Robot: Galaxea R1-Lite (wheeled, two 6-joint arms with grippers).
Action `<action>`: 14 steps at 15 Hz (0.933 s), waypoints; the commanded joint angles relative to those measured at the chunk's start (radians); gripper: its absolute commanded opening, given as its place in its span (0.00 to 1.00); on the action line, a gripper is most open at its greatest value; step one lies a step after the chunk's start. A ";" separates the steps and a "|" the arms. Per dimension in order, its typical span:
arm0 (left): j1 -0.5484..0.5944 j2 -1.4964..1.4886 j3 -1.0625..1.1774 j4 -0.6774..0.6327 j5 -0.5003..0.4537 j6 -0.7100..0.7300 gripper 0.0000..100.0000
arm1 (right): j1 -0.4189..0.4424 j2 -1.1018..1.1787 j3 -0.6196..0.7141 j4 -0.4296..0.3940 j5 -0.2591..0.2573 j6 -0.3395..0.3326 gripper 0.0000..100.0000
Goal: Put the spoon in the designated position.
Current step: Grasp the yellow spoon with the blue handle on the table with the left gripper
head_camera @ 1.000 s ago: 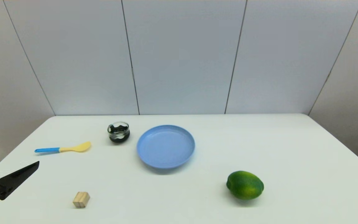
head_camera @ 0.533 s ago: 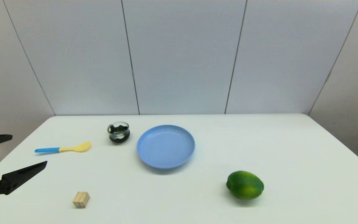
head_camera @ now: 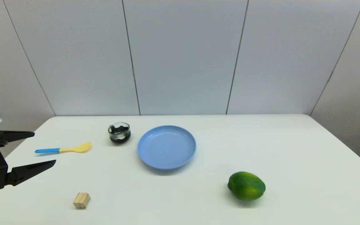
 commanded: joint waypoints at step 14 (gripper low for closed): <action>0.171 0.434 -0.267 0.006 -0.215 0.277 1.00 | 0.000 0.001 0.000 0.000 0.000 0.000 1.00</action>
